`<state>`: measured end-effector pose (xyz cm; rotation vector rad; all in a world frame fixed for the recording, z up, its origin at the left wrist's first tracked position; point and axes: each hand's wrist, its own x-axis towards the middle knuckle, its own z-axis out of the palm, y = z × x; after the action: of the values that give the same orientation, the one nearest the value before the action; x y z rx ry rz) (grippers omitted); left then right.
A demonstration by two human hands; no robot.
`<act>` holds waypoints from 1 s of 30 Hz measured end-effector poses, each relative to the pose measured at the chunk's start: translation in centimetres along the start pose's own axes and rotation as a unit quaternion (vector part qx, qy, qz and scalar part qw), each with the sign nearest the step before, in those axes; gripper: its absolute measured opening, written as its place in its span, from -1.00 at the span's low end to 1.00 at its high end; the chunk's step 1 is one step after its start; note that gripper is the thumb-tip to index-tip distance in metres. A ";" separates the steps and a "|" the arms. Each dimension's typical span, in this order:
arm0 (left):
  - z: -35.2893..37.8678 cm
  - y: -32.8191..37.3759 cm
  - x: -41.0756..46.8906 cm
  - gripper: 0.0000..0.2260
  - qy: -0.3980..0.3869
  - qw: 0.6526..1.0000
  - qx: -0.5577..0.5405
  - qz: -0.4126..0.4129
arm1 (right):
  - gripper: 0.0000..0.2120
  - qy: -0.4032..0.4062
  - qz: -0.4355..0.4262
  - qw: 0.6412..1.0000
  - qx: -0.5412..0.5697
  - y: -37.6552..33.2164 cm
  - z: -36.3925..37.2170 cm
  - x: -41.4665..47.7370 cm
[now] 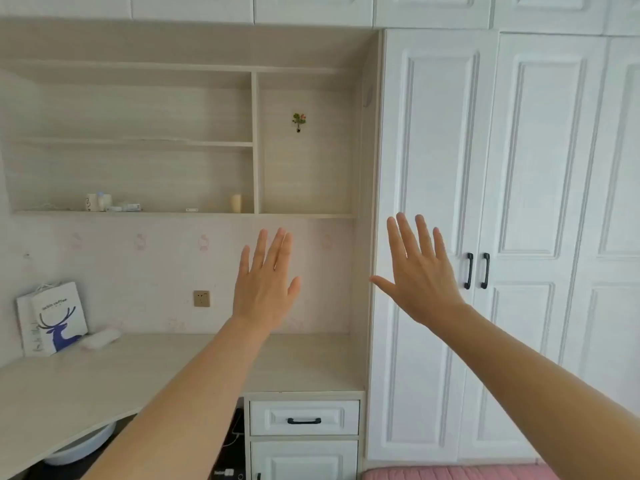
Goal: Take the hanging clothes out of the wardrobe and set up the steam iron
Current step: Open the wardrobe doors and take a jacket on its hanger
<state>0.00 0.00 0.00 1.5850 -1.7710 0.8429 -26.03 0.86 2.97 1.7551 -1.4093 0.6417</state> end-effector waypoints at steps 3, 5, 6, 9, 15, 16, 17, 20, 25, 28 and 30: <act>1.6 0.9 0.5 -0.44 0.046 0.999 -0.026 0.010 | -0.21 0.011 -0.006 1.000 0.011 0.4 1.3 0.0; 3.5 1.5 0.9 -0.52 0.070 0.996 -0.044 0.028 | -0.30 0.010 -0.011 1.000 0.019 0.5 2.7 -0.1; 4.4 1.9 1.1 -0.56 0.082 0.994 -0.057 0.037 | -0.34 0.004 -0.010 0.999 0.030 0.6 3.5 0.0; 7.0 2.8 1.6 -0.65 0.100 0.990 -0.086 0.053 | -0.42 -0.003 -0.010 0.999 0.041 1.0 5.7 0.0; 15.5 4.5 3.9 -0.71 0.088 0.983 -0.146 0.069 | -0.52 -0.026 0.015 0.997 0.064 1.9 12.9 0.9; 17.0 4.7 4.3 -0.71 0.079 0.982 -0.157 0.070 | -0.53 -0.035 0.021 0.997 0.067 2.1 14.2 1.1; 18.3 4.9 4.7 -0.68 0.065 0.981 -0.167 0.073 | -0.54 -0.047 0.028 0.996 0.065 2.3 15.4 1.3; 22.4 5.7 5.7 -0.65 0.030 0.976 -0.197 0.083 | -0.55 -0.076 0.050 0.994 0.067 3.0 18.9 1.8; 28.6 7.9 6.8 -0.64 -0.022 0.968 -0.232 0.095 | -0.53 -0.135 0.098 0.984 0.065 4.9 23.4 1.5; 31.1 10.1 7.0 -0.68 -0.038 0.960 -0.254 0.112 | -0.53 -0.168 0.130 0.976 0.056 6.6 25.1 1.0; 32.5 11.8 7.4 -0.72 -0.032 0.956 -0.257 0.138 | -0.53 -0.178 0.153 0.970 0.054 8.1 26.2 0.8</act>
<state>-13.37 -29.22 -14.76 1.0500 -2.0778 0.3964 -35.79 -21.64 -9.21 1.8175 -1.9527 0.5906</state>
